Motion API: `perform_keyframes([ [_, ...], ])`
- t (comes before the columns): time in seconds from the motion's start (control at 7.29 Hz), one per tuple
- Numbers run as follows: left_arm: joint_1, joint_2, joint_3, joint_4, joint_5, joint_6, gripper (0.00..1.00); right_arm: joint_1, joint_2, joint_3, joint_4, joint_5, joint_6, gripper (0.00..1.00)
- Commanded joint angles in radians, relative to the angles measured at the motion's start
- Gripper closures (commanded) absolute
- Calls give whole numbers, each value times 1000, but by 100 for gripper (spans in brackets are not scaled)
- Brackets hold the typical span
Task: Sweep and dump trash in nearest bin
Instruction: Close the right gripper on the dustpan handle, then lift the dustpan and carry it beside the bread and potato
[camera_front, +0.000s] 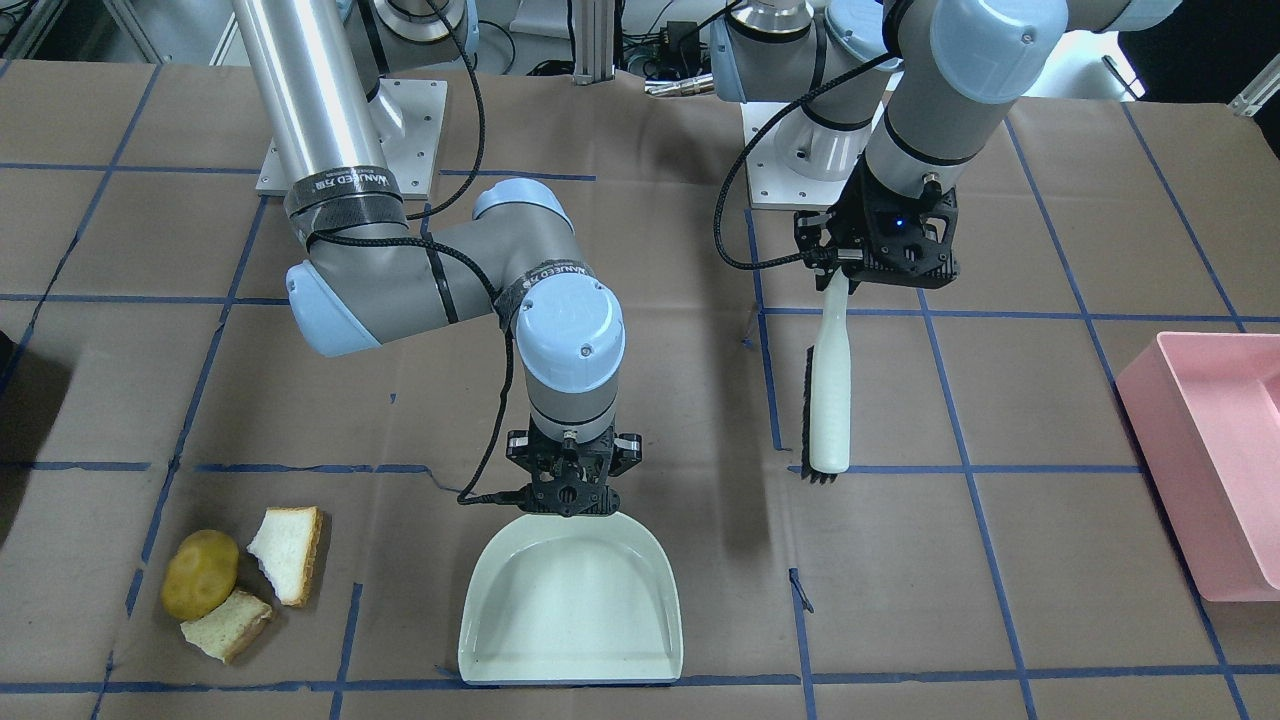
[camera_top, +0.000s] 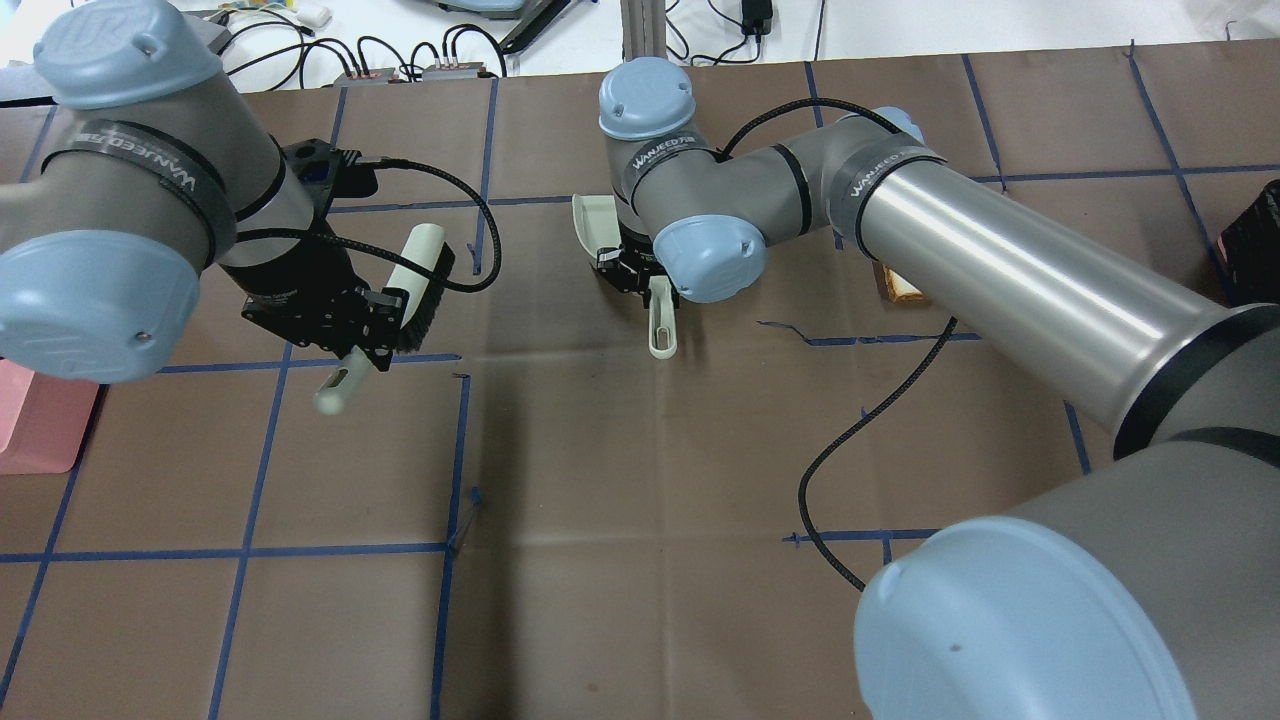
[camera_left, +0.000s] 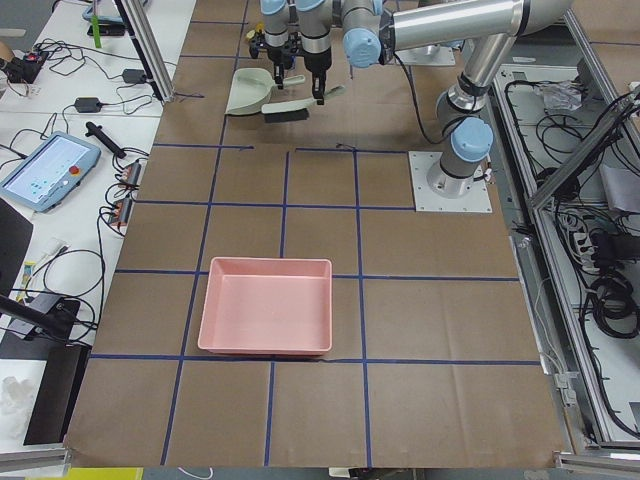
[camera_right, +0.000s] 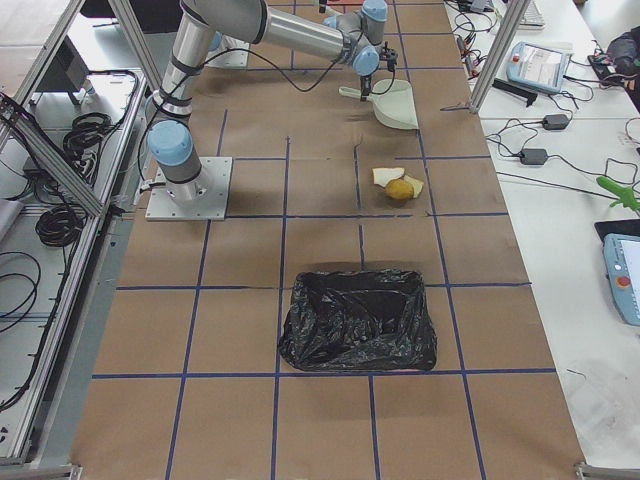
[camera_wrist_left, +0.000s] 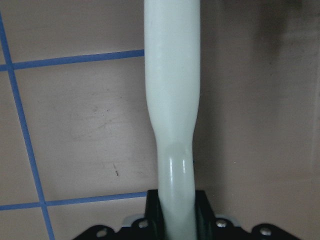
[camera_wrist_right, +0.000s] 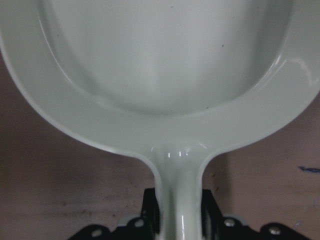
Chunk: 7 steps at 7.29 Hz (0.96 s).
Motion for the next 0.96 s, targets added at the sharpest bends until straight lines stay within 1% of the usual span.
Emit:
perform_keyframes([
  [0.0, 0, 5, -1, 1, 0, 7, 100, -3, -16, -19, 22, -1, 0, 89],
  [0.27, 0, 3, -1, 1, -4, 0, 100, -4, -60, -68, 130, -3, 0, 89],
  [0.55, -3, 8, -1, 1, -5, 0, 100, -19, -94, -96, 205, -10, 0, 89],
  [0.69, -3, 9, -1, 1, -5, 0, 100, -54, -123, -104, 263, -10, -15, 89],
  [0.82, -5, 11, -1, 1, -8, 0, 100, -97, -154, -93, 294, -10, -93, 89],
])
